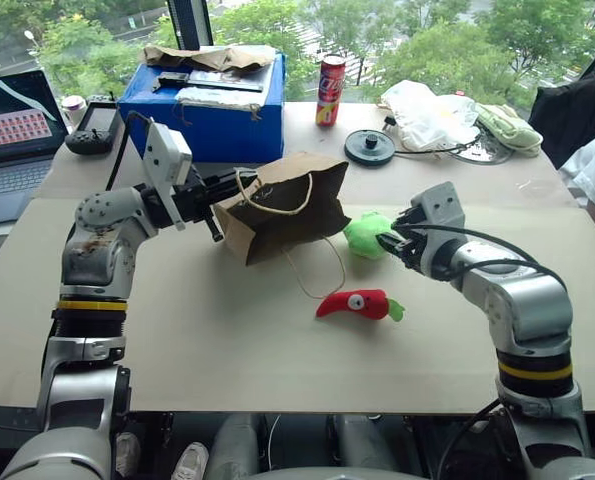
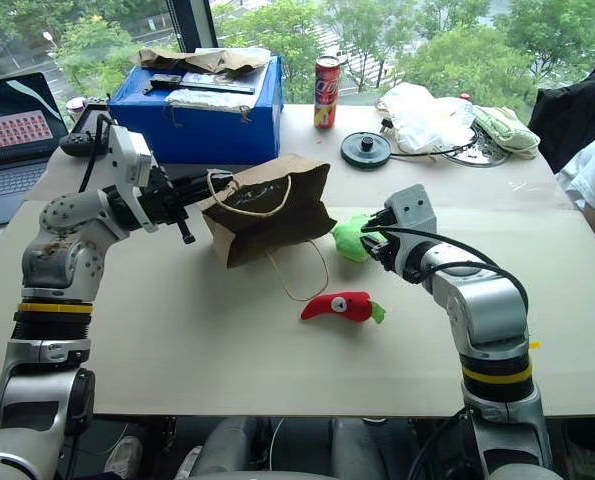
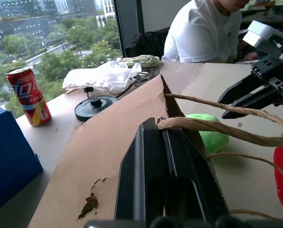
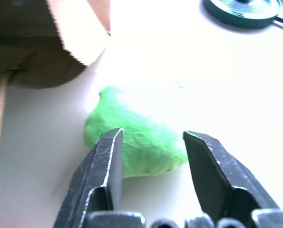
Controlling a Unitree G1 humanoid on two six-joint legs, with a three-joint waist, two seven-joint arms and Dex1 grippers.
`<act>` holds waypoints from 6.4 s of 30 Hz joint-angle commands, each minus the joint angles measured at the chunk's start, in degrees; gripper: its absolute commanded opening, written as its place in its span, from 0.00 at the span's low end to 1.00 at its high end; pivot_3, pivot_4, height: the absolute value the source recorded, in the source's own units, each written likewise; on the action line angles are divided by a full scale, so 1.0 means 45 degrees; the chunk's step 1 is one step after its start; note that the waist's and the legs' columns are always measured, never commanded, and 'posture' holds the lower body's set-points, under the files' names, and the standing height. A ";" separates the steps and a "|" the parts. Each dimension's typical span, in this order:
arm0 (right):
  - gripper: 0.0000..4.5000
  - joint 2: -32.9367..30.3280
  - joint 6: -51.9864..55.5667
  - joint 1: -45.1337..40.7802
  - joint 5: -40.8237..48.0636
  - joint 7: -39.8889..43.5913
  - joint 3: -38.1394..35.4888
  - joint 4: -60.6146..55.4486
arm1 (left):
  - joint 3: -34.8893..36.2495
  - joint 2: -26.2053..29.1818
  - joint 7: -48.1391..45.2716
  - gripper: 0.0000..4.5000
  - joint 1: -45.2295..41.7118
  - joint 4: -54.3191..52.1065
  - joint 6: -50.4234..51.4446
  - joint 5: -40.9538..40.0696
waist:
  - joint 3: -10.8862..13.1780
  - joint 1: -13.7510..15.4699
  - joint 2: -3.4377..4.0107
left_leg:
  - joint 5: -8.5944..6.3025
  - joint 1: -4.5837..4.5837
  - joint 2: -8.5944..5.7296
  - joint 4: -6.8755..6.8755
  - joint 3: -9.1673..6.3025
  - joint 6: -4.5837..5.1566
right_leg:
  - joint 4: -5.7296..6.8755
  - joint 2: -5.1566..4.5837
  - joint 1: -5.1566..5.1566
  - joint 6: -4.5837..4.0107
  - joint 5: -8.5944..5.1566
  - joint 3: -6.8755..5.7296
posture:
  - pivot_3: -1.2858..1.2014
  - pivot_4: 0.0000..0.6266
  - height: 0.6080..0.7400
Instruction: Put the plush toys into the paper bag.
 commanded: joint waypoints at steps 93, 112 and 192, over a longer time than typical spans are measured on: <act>0.53 0.5065 -0.1717 -0.4849 -0.1091 -0.3515 0.1139 0.4249 | -0.0101 0.0016 -0.0325 0.00 -0.0101 -0.0816 -0.0063 -0.0034 | 0.0005 0.0005 0.0006 | 0.0001 -0.0026 0.0002 -0.0022 0.0003 -0.0002 | 0.0042 -0.0015 -0.0008 -0.0005 -0.0001 -0.0024 | 0.52 0.24 0.99; 1.00 0.2746 0.0797 -0.3108 0.0782 -0.0413 0.0984 -0.0200 | -0.0089 0.0040 -0.0333 0.00 -0.0069 -0.0682 -0.0170 0.0074 | 0.0006 0.0085 0.0008 | -0.0001 -0.0034 0.0002 -0.0028 -0.0009 0.0000 | 0.0029 -0.0031 -0.0001 -0.0004 -0.0002 -0.0038 | 0.52 0.24 0.99; 0.58 0.4651 -0.1293 -0.4471 -0.1826 -0.1177 0.5086 0.3037 | -0.0340 -0.0014 -0.0463 0.00 -0.0254 -0.0529 -0.0154 0.0092 | 0.0013 0.0037 0.0015 | -0.0003 -0.0025 0.0001 -0.0010 -0.0002 0.0005 | 0.0038 -0.0008 -0.0001 -0.0002 -0.0002 -0.0019 | 0.52 0.24 0.99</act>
